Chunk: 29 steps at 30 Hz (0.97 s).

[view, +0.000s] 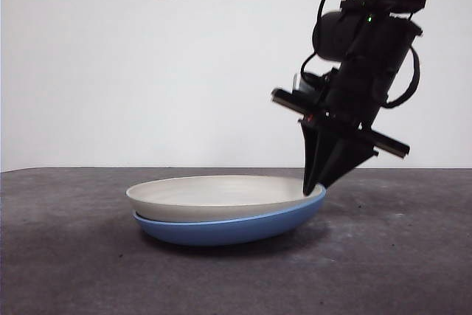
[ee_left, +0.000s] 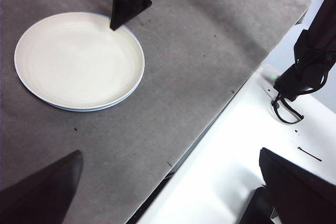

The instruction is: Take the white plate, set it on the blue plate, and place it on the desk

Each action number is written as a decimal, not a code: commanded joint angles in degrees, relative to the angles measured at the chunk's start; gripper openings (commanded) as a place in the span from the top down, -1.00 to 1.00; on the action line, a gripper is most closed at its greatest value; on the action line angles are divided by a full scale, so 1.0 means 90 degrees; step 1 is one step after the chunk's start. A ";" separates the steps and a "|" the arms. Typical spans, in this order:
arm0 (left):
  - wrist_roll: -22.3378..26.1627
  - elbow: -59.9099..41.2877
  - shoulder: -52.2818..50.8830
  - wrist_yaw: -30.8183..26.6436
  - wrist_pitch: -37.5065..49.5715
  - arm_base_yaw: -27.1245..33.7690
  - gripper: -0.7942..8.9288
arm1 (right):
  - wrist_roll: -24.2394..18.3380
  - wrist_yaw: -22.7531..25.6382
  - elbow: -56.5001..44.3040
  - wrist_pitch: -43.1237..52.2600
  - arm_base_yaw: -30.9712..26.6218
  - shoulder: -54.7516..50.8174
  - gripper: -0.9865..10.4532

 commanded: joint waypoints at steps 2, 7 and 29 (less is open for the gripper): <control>-0.0012 0.0053 0.0012 -0.0002 0.0061 -0.0041 -0.32 | 0.0015 -0.0044 0.0126 0.0029 0.0053 0.0221 0.81; -0.0010 0.0053 0.0012 -0.0005 0.0039 -0.0041 -0.32 | 0.0015 0.0126 0.0126 0.0002 0.0046 0.0216 0.68; -0.0010 0.0053 0.0012 -0.0005 0.0051 -0.0041 -0.32 | -0.0644 0.1921 0.0517 -0.1940 0.0631 -0.2696 -0.21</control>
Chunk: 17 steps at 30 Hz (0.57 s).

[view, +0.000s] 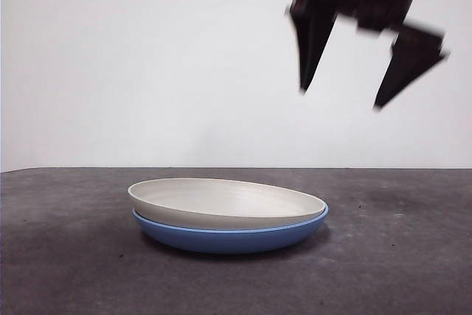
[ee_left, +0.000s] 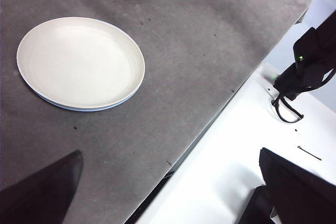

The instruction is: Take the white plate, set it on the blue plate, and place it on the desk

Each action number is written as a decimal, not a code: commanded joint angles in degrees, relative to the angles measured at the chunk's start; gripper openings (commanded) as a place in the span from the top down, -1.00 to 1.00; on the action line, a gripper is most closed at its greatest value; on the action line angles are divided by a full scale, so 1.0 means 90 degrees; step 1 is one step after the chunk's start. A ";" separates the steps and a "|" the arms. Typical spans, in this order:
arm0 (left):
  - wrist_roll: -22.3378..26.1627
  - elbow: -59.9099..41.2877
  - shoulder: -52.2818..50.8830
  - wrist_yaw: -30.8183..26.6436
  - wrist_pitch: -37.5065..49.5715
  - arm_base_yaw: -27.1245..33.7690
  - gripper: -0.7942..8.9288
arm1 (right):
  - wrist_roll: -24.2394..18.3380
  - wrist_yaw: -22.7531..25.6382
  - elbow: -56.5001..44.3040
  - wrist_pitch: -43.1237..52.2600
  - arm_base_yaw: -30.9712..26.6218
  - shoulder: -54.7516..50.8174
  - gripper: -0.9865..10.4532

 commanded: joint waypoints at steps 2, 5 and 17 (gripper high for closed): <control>-0.0010 0.0053 0.0012 -0.0005 0.0073 -0.0036 -0.32 | -0.0163 0.0406 0.0121 -0.0495 0.0313 -0.0850 -0.24; -0.0010 0.0053 0.0012 -0.0005 0.0080 -0.0036 -0.32 | -0.0138 0.0469 0.0121 -0.0896 0.0568 -0.1540 -0.24; -0.0100 0.0053 0.0012 -0.0002 0.0408 -0.0036 -0.32 | 0.0342 0.0658 0.0097 -0.2276 0.1617 -0.3419 -0.24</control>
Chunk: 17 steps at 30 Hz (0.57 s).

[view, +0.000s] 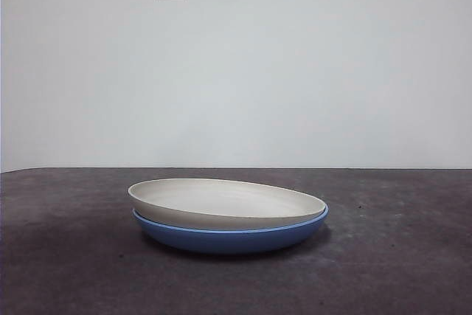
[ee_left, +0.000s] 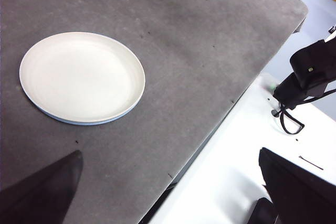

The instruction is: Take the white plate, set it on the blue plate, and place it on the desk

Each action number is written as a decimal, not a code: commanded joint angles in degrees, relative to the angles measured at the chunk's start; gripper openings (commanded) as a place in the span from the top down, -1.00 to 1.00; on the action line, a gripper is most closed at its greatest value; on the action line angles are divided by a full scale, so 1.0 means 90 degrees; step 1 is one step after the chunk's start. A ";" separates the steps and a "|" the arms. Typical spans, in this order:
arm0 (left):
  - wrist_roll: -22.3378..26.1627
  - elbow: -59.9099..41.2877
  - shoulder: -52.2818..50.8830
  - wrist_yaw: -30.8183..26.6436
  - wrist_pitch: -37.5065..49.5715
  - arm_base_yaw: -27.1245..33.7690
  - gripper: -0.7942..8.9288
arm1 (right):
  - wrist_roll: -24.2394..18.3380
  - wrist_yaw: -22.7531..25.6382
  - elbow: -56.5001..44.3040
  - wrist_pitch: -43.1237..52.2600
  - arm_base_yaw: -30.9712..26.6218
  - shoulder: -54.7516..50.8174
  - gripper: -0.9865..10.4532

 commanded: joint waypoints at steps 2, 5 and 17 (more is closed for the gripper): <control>-0.0083 0.0053 0.0012 -0.0002 0.0100 -0.0036 -0.32 | 0.0168 0.0056 0.0070 -0.0393 0.0238 -0.0340 -0.24; -0.0158 0.0053 0.0012 -0.0002 0.0102 -0.0036 -0.32 | 0.0185 0.0053 -0.0044 -0.0491 0.0308 -0.0721 -0.24; -0.0427 0.0053 0.0012 -0.0005 0.0104 -0.0036 -0.32 | 0.0544 0.0284 -0.1192 -0.0410 0.0311 -0.2727 -0.24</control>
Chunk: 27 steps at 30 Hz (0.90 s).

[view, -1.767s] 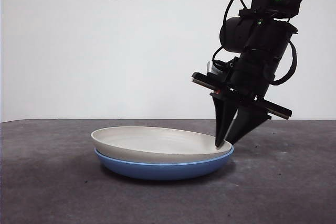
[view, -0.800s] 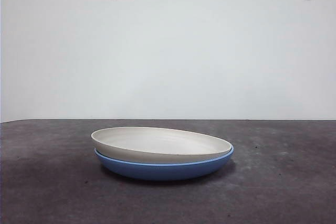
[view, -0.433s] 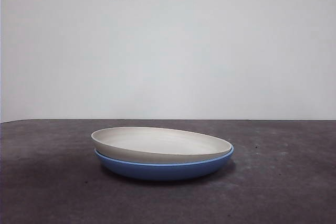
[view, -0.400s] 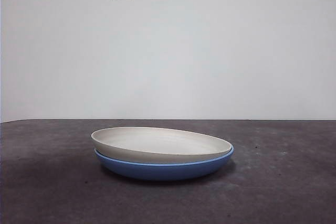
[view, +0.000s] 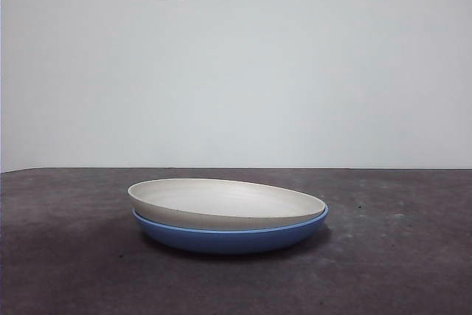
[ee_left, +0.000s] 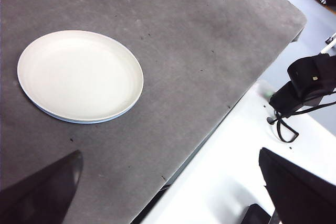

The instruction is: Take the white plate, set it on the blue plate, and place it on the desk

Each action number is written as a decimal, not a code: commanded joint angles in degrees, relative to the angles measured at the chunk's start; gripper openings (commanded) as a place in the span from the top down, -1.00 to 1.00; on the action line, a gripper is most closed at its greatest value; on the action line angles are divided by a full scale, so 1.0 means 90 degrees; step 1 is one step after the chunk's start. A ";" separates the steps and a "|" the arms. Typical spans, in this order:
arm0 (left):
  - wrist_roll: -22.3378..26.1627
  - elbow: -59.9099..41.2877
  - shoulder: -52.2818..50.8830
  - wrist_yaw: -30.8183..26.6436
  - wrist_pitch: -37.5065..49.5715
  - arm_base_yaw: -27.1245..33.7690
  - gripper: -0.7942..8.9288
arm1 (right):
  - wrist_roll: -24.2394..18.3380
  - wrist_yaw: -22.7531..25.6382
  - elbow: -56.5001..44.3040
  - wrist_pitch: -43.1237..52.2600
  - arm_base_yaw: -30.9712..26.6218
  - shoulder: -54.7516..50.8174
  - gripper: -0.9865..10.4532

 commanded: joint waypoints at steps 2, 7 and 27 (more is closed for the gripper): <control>-0.0058 0.0053 0.0012 -0.0005 0.0070 -0.0036 -0.32 | 0.0134 0.0131 -0.0180 0.0005 0.0066 -0.0299 -0.23; -0.0056 0.0053 0.0015 -0.0005 0.0075 -0.0036 -0.32 | 0.0134 0.0138 -0.0267 0.0029 0.0066 -0.0510 -0.24; -0.0017 0.0053 0.0012 -0.0005 0.0192 -0.0036 0.78 | 0.0129 0.0136 -0.0265 0.0367 0.0068 -0.0512 0.78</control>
